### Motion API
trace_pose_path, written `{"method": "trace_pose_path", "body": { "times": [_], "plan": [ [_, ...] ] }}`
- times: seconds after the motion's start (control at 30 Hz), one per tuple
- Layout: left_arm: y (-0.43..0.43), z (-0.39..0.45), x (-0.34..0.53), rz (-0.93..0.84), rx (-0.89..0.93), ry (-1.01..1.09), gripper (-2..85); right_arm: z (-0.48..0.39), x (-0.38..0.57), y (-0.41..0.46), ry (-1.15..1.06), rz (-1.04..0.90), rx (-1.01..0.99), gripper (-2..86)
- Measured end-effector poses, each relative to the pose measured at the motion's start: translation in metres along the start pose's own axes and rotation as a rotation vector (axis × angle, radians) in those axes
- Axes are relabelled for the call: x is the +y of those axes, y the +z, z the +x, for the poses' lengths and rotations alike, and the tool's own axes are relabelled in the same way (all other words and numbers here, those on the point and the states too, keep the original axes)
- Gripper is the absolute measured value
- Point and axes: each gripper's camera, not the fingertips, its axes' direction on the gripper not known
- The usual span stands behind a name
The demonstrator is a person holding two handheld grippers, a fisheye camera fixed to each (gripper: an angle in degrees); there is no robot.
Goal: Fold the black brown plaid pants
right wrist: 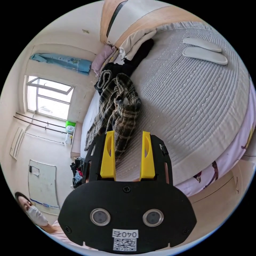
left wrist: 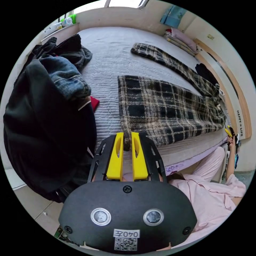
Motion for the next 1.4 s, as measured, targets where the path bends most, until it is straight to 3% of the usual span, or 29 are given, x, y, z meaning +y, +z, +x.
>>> {"method": "trace_pose_path", "body": {
  "times": [0.2,0.33,0.47,0.6,0.7,0.83,0.93,1.0,1.07,1.17,1.3,1.4],
  "plan": [
    [0.006,-0.01,-0.004,-0.002,0.058,-0.031,0.0,-0.02,-0.027,0.053,-0.015,-0.08,0.007,15.0],
    [0.007,-0.004,-0.006,0.003,0.019,0.027,-0.7,-0.046,-0.023,0.072,-0.055,-0.056,0.084,1.0],
    [-0.014,-0.015,-0.001,0.076,0.107,0.011,-1.3,-0.077,-0.008,0.05,-0.106,0.023,0.108,-0.7],
    [-0.071,-0.022,0.018,0.158,0.224,0.091,-1.2,-0.109,0.017,0.002,-0.191,0.087,0.09,-0.8],
    [-0.056,-0.015,0.035,0.036,0.163,0.143,-1.3,-0.107,0.057,-0.025,-0.223,0.119,0.08,-0.7],
    [0.01,-0.011,0.046,-0.149,0.138,0.107,-1.3,-0.037,0.082,0.02,0.019,-0.015,0.05,0.6],
    [0.0,-0.007,0.057,-0.108,0.124,0.065,-0.8,-0.019,0.093,0.028,0.09,-0.039,-0.028,7.7],
    [-0.037,-0.007,0.077,-0.056,-0.046,0.04,-0.3,-0.03,0.098,0.013,0.062,-0.028,0.015,11.9],
    [-0.067,-0.004,0.09,0.004,-0.192,0.026,-0.6,-0.068,0.106,-0.012,-0.032,0.052,0.155,15.2],
    [-0.096,0.018,0.087,0.14,-0.134,0.064,0.4,-0.155,0.112,0.011,-0.294,0.054,0.26,16.0],
    [-0.072,0.063,0.036,0.21,-0.027,0.096,8.0,-0.263,0.127,0.116,-0.626,-0.193,0.111,17.8],
    [-0.039,0.096,0.002,0.199,-0.094,0.136,8.7,-0.334,0.15,0.206,-0.829,-0.348,0.041,17.0]
  ]
}}
